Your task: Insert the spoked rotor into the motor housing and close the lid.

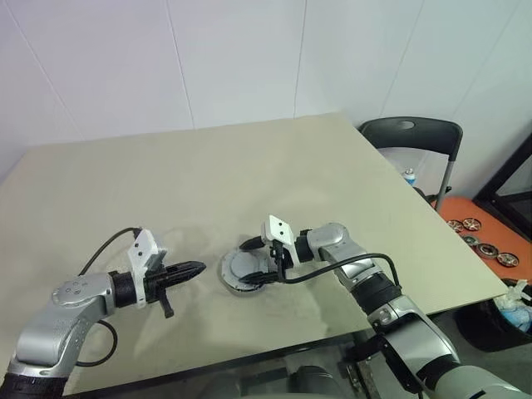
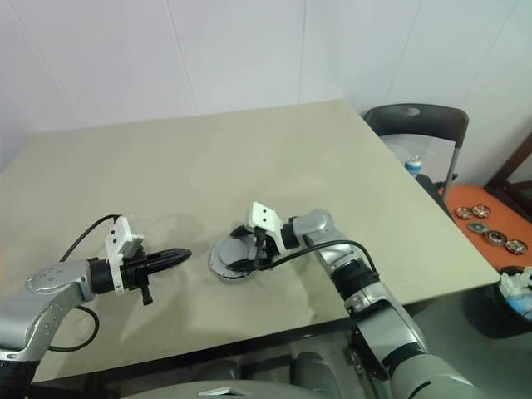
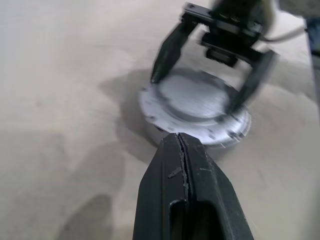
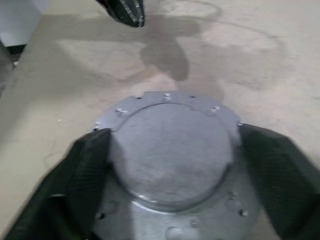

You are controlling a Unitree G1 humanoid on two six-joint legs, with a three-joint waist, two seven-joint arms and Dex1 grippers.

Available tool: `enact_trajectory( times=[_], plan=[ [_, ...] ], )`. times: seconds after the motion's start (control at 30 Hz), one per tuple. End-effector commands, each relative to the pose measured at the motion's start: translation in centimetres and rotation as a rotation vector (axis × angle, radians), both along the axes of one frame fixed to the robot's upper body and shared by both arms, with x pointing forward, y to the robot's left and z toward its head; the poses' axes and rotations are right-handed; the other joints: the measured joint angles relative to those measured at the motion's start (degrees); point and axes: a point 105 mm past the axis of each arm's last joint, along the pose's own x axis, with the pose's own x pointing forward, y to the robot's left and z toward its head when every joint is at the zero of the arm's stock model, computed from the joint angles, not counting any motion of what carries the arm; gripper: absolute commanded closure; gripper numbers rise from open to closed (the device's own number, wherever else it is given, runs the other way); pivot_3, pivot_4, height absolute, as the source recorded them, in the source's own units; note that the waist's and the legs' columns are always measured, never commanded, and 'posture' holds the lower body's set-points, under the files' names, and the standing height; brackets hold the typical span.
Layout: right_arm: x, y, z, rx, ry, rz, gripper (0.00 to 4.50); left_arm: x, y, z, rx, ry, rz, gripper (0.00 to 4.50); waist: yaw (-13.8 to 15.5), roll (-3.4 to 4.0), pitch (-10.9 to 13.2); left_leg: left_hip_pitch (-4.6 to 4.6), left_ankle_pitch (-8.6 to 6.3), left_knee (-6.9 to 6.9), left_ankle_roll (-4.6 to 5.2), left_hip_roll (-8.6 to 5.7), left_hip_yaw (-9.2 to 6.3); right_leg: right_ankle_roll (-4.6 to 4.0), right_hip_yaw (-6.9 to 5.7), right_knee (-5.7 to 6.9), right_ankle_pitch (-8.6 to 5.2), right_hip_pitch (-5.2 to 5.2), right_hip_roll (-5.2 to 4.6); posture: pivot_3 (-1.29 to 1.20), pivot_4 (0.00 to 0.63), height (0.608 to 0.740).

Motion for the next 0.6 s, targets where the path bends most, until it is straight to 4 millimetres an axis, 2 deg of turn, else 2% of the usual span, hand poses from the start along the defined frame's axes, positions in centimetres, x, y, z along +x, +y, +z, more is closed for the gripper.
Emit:
enact_trajectory(
  times=[0.03, 0.33, 0.6],
  plan=[
    [0.42, 0.06, 0.49, -0.008, -0.037, 0.005, 1.32, -0.62, -0.13, 0.09, 0.041, -0.046, -0.058, 4.50, 0.04, 0.00, 0.00, 0.00, -0.01, 0.01, 0.01, 0.00, 0.00, 0.00, 0.00, 0.01, 0.00, 0.00, 0.00, 0.00, 0.000, 0.740],
    [0.51, -0.20, 0.21, -0.043, -0.026, 0.015, 1.32, -0.21, -0.04, -0.20, 0.043, -0.052, -0.039, 4.50, 0.16, -0.01, -0.01, 0.09, -0.06, 0.04, 0.11, 0.00, -0.01, -0.01, 0.00, 0.04, 0.01, 0.11, 0.01, 0.00, 0.000, 0.740],
    [0.68, -0.60, 0.73, -0.026, 0.019, 0.028, 1.32, -0.40, -0.31, -0.70, 0.035, -0.039, -0.030, 4.50, 0.25, -0.01, -0.01, 0.08, -0.06, 0.04, 0.11, 0.00, -0.01, -0.01, -0.01, 0.03, 0.01, 0.10, 0.01, 0.00, 0.000, 0.740]
  ],
)
